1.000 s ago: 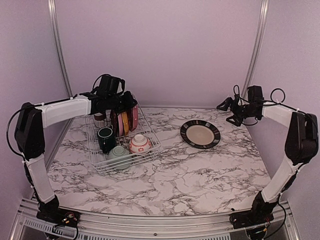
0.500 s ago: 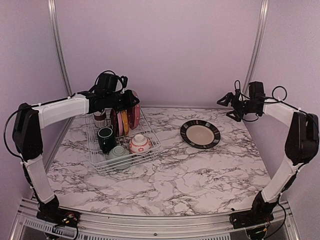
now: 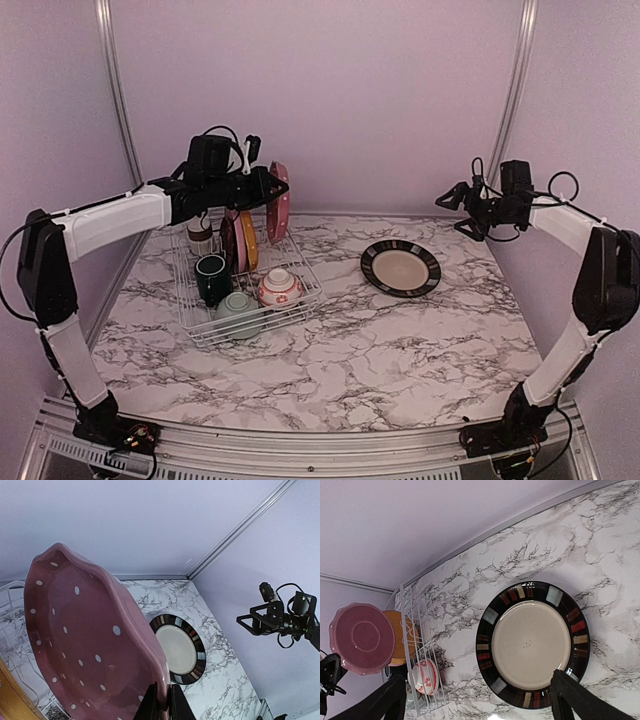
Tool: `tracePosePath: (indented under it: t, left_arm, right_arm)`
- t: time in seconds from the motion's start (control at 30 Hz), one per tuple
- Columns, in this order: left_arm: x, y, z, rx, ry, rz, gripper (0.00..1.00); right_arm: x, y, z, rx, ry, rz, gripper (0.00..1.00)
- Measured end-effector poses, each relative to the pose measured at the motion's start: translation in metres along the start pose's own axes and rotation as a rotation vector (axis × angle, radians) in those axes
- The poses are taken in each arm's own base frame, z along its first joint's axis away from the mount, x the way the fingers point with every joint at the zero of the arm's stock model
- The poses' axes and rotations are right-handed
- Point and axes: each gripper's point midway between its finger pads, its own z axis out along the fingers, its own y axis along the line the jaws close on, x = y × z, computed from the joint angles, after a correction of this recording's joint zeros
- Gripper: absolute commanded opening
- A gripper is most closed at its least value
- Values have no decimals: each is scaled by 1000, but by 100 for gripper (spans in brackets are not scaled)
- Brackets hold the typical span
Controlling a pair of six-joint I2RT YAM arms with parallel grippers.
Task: Unload the mixed dishes from the dish rack
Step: Grab the plate from the dish rack, then pass from the left arm to the right
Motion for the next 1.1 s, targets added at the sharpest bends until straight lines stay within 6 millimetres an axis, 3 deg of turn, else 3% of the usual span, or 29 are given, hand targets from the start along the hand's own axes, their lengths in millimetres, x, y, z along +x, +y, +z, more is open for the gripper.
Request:
tracePosePath:
  t: [0.2,0.37,0.53,0.7,0.9,1.1]
  left_arm:
    - [-16,-28,-13,76,-34,24,0]
    - [-10,-35,-15,80,-9,93,0]
    - [13,-36,-14,5,70,233,0]
    - [50,-42,-13,-48,172,393,0]
    - [90,-51,-17,-96,278,622,0]
    - [116,-56,-20,-124,335,802,0]
  right_arm:
    - [0,0,0,-1,0,1,98]
    - [1,2,-1,-9,6,7,98]
    - [0,12,-3,-28,16,5,98]
    - [10,27,2,-54,53,-8,97]
    - [41,61,14,-108,148,-42,96]
    - [53,95,20,-167,197,-85,96]
